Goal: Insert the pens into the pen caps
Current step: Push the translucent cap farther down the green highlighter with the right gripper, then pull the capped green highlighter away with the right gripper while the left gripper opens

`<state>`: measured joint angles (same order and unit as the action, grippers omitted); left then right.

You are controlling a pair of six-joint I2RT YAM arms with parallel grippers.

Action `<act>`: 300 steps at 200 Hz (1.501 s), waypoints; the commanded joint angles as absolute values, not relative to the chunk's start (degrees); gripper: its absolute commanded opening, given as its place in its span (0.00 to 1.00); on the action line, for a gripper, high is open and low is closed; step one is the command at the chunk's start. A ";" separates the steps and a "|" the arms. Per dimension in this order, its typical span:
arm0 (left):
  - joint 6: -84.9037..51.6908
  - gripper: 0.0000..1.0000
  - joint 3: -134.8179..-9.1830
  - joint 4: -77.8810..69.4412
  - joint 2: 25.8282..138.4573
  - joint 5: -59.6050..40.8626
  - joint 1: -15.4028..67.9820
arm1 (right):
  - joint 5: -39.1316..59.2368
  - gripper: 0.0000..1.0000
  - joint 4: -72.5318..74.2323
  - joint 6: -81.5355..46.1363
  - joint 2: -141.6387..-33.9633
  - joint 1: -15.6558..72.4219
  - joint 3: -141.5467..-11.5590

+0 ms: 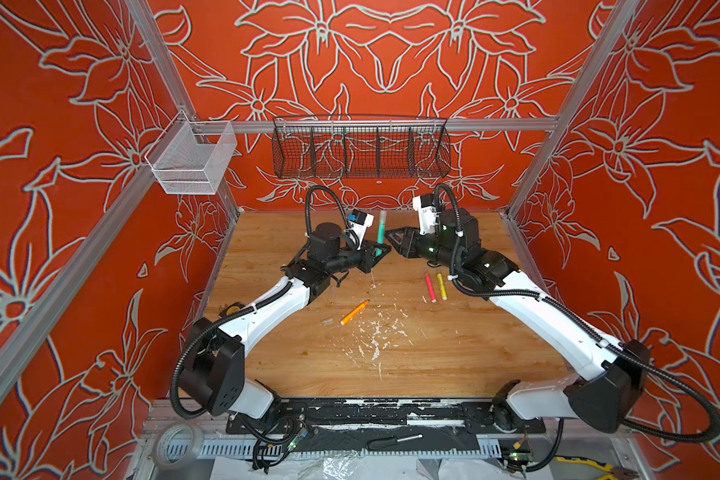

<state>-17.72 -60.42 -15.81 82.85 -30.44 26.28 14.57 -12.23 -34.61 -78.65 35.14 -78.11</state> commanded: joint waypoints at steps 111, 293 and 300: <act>-23.78 0.00 -55.29 -24.15 76.91 -30.94 27.42 | 21.35 0.40 -18.49 -28.22 -85.48 35.60 -85.73; -20.01 0.68 -50.34 -16.07 67.89 -18.47 27.34 | 18.46 0.00 -21.77 -29.32 -78.33 26.79 -78.96; -19.35 0.69 -50.25 -14.91 66.97 -15.80 27.34 | 18.12 0.00 -23.66 -28.52 -78.55 26.20 -78.53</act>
